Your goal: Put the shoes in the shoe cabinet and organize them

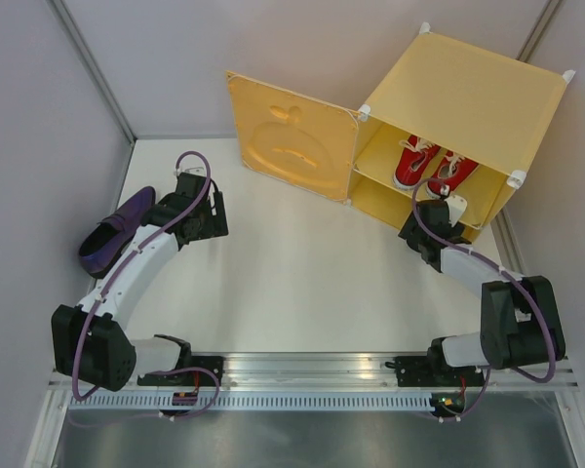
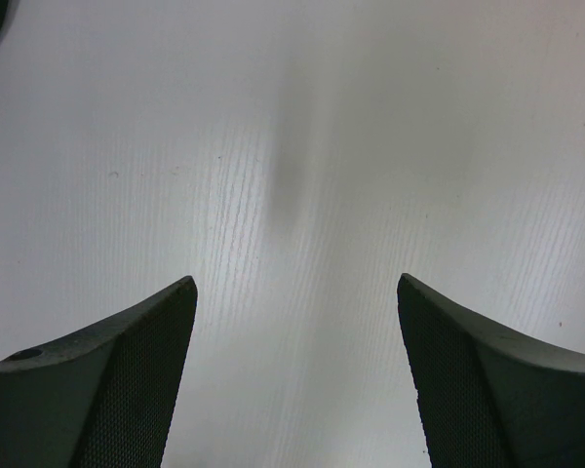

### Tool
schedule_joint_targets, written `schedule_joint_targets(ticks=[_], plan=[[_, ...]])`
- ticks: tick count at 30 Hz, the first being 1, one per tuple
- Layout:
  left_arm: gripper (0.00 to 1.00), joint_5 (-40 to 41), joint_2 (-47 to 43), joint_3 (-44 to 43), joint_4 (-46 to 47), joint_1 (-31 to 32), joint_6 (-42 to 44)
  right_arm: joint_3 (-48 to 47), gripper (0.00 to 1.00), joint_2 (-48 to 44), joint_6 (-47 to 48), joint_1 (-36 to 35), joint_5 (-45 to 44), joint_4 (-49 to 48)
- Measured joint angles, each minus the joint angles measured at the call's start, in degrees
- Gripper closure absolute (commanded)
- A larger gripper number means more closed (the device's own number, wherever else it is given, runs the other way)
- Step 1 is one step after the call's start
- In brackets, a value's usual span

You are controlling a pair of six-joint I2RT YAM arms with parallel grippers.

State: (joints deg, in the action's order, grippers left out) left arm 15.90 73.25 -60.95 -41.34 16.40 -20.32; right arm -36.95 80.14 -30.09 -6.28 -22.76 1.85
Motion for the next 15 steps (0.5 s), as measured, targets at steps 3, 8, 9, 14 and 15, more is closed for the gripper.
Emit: schedule_joint_targets(ticks=[3, 8, 9, 14, 15], plan=[[0.14, 0.0, 0.0, 0.0, 0.0, 0.0, 0.0, 0.8, 0.1, -1.6, -0.4, 0.3, 1.0, 0.4], [0.14, -0.1, 0.0, 0.0, 0.0, 0.0, 0.0, 2.1, 0.14, -5.0, -2.4, 0.8, 2.3, 0.3], [0.14, -0.1, 0.0, 0.0, 0.0, 0.0, 0.0, 2.3, 0.14, -5.4, -2.7, 0.8, 2.3, 0.3], [0.14, -0.9, 0.0, 0.0, 0.0, 0.0, 0.0, 3.5, 0.16, -6.2, -3.3, -0.1, 2.2, 0.1], [0.14, -1.0, 0.0, 0.0, 0.0, 0.0, 0.0, 3.7, 0.17, -6.3, -3.5, -0.4, 2.1, 0.2]])
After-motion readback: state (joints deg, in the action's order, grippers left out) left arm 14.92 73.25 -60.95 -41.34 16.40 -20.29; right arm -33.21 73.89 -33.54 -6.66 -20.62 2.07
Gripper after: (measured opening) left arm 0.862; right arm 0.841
